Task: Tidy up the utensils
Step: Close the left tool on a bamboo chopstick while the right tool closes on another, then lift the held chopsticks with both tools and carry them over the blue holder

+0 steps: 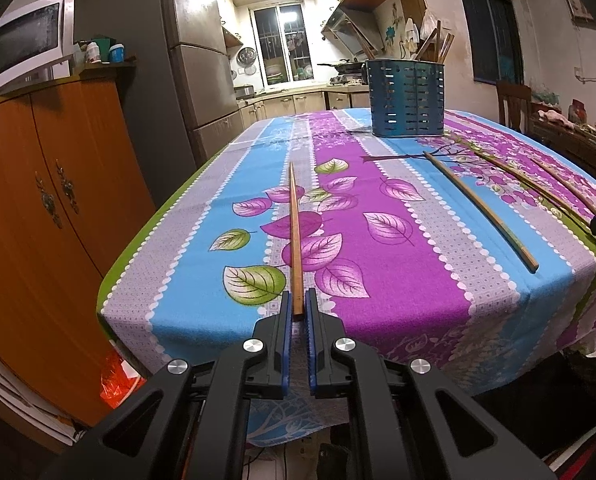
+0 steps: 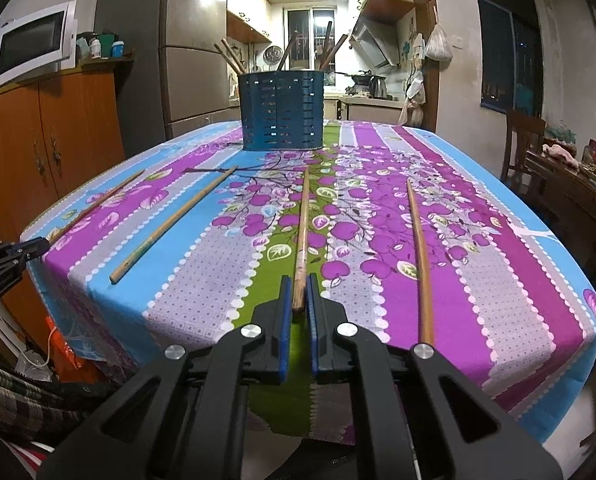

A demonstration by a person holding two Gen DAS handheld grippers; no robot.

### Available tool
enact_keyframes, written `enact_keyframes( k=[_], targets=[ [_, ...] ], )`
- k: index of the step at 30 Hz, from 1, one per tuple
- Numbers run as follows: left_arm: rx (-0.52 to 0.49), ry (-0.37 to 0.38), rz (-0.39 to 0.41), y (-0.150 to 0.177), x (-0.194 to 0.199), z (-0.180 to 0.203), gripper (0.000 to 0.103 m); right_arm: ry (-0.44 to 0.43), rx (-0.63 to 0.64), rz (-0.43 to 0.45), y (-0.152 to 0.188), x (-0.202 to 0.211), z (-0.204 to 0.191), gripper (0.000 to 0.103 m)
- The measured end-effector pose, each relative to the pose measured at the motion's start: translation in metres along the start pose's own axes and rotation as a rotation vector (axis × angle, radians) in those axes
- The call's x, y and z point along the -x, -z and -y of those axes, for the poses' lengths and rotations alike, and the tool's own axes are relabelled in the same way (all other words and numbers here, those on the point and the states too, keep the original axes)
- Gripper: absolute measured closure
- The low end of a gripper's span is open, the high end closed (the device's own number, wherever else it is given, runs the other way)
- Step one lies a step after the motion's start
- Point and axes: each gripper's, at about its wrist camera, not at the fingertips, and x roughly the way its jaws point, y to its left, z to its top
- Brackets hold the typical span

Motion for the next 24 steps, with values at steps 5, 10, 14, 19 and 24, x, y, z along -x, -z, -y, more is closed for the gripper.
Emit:
enact_keyframes(
  k=[5, 10, 14, 19, 24],
  targets=[
    [-0.005, -0.002, -0.002, 0.0, 0.001, 0.002, 0.095, -0.007, -0.003, 0.018, -0.003, 0.006, 0.001, 0.097],
    [-0.009, -0.003, -0.011, -0.001, 0.001, 0.002, 0.096, -0.008, -0.011, 0.029, -0.004, 0.009, 0.002, 0.097],
    [-0.016, -0.008, -0.015, -0.001, 0.001, 0.004, 0.096, -0.011, -0.019, 0.04, -0.006, 0.013, 0.005, 0.098],
    [-0.025, -0.008, -0.017, -0.002, 0.002, 0.004, 0.096, -0.014, -0.021, 0.065, -0.012, 0.02, 0.006, 0.098],
    [-0.031, -0.012, -0.015, -0.004, 0.004, 0.006, 0.096, -0.013, -0.022, 0.117, -0.022, 0.033, 0.01, 0.098]
  ],
)
